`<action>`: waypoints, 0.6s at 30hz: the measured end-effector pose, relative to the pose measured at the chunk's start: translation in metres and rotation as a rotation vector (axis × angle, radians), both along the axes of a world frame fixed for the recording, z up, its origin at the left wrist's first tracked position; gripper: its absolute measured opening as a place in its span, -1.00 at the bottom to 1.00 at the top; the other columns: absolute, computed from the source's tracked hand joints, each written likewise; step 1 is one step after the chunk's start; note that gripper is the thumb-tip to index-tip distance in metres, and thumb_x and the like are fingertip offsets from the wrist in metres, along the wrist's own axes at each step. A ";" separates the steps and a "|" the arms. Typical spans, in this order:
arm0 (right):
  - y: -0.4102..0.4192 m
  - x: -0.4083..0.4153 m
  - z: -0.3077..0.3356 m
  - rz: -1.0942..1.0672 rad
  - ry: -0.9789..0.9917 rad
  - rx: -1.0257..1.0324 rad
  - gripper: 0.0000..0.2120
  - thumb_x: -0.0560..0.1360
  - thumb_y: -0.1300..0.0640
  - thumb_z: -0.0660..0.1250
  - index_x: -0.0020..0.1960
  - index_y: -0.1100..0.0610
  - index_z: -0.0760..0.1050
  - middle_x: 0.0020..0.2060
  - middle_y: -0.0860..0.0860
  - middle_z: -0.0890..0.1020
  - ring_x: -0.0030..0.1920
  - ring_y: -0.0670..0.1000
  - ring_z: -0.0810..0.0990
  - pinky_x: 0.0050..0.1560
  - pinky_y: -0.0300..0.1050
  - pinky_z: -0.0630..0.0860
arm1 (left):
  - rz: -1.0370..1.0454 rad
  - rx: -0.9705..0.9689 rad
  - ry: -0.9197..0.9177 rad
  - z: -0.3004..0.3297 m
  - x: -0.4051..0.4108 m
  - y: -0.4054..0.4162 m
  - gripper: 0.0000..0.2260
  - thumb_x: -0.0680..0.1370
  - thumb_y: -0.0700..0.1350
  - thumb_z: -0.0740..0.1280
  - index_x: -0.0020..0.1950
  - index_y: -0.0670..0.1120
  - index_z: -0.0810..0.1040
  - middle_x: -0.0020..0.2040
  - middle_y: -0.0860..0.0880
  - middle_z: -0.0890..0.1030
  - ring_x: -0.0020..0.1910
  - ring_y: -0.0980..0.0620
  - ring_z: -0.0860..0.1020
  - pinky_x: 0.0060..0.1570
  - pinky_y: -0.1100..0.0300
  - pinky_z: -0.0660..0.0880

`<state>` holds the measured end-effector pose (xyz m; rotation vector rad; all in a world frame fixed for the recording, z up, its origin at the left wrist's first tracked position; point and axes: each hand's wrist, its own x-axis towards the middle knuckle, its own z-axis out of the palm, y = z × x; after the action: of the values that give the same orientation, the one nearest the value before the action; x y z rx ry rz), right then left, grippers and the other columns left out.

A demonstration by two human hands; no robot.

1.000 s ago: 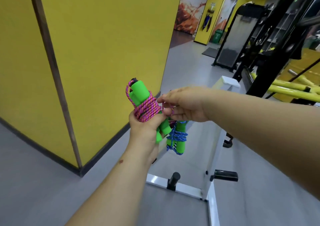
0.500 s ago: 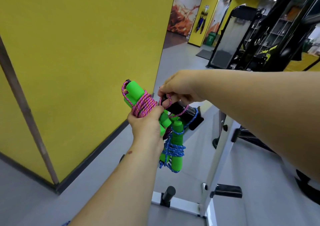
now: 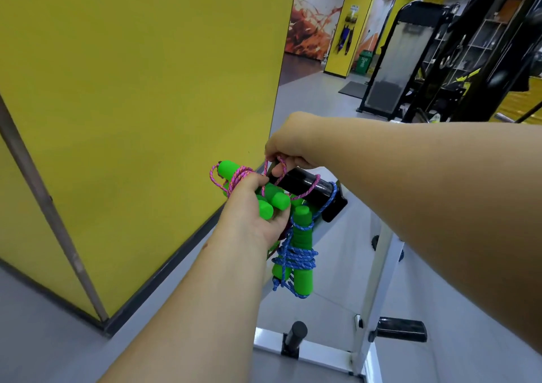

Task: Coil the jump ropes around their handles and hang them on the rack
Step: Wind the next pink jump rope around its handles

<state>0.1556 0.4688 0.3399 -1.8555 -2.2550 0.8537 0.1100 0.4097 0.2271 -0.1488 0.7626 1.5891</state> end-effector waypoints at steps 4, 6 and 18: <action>0.009 0.001 0.002 0.121 -0.086 0.159 -0.86 0.49 0.27 0.37 -0.25 0.20 0.51 -0.35 0.05 0.59 -0.47 -0.03 0.55 -0.54 -0.26 0.49 | -0.038 -0.020 -0.088 0.008 -0.002 -0.001 -0.90 0.54 -0.22 0.43 -0.11 -0.21 0.55 -0.20 -0.15 0.60 -0.24 -0.07 0.58 -0.03 0.07 0.62; 0.009 0.000 0.003 0.093 -0.076 0.137 -0.84 0.50 0.27 0.37 -0.25 0.17 0.47 -0.35 0.05 0.56 -0.42 0.05 0.55 -0.54 -0.25 0.49 | -0.042 -0.026 -0.112 0.009 -0.003 0.002 -0.90 0.53 -0.22 0.44 -0.11 -0.21 0.55 -0.19 -0.16 0.60 -0.24 -0.08 0.58 0.04 0.08 0.62; 0.018 0.008 -0.005 -0.052 0.047 -0.141 -0.72 0.68 0.17 0.13 -0.21 0.18 0.36 -0.61 0.06 0.57 -0.67 -0.10 0.52 -0.68 -0.35 0.36 | -0.083 -0.025 -0.088 -0.002 -0.008 0.002 -0.91 0.53 -0.20 0.44 -0.06 -0.22 0.58 -0.15 -0.18 0.65 -0.16 -0.09 0.63 -0.06 0.09 0.62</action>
<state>0.1634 0.4864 0.3352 -1.9213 -2.1603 1.0614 0.1020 0.4122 0.2247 -0.2018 0.7117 1.4847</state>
